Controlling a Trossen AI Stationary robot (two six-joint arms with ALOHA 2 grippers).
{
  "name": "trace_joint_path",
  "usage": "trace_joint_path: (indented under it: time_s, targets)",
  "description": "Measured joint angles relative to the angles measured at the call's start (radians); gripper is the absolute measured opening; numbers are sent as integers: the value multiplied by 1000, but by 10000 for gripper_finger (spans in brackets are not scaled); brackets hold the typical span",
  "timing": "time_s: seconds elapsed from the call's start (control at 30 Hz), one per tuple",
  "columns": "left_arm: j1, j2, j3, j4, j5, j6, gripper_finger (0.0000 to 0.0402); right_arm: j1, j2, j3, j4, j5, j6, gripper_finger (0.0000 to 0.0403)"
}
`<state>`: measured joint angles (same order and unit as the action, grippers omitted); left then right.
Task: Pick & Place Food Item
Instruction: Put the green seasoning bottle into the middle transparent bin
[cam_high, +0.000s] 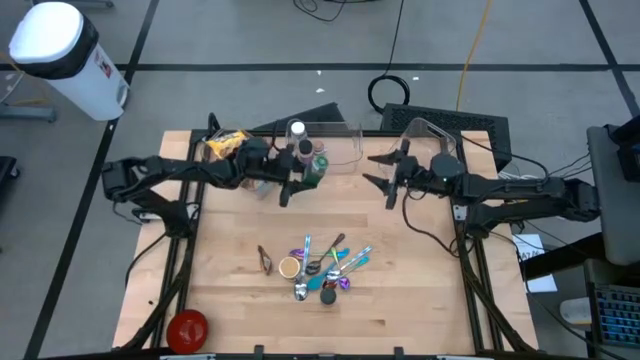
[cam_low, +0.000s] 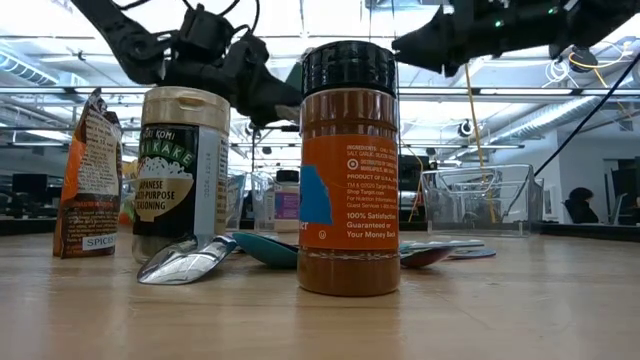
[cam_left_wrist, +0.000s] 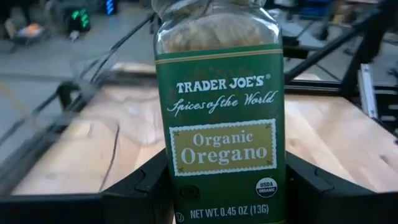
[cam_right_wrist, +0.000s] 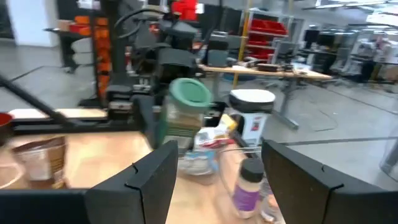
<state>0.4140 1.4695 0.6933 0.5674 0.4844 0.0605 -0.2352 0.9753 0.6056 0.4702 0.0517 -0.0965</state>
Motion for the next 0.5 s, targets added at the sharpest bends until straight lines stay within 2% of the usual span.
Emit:
trace_joint_path:
  time_s: [0.2, 0.33, 0.5]
  targets:
    - [28, 44, 11, 46, 40, 113, 202, -98, 101, 9, 48, -10, 32, 226]
    - [29, 97, 45, 44, 41, 134, 202, -151, 219, 73, 64, -140, 33, 233]
    - [31, 152, 96, 40, 41, 117, 202, -158, 376, 186, 64, -266, 31, 274]
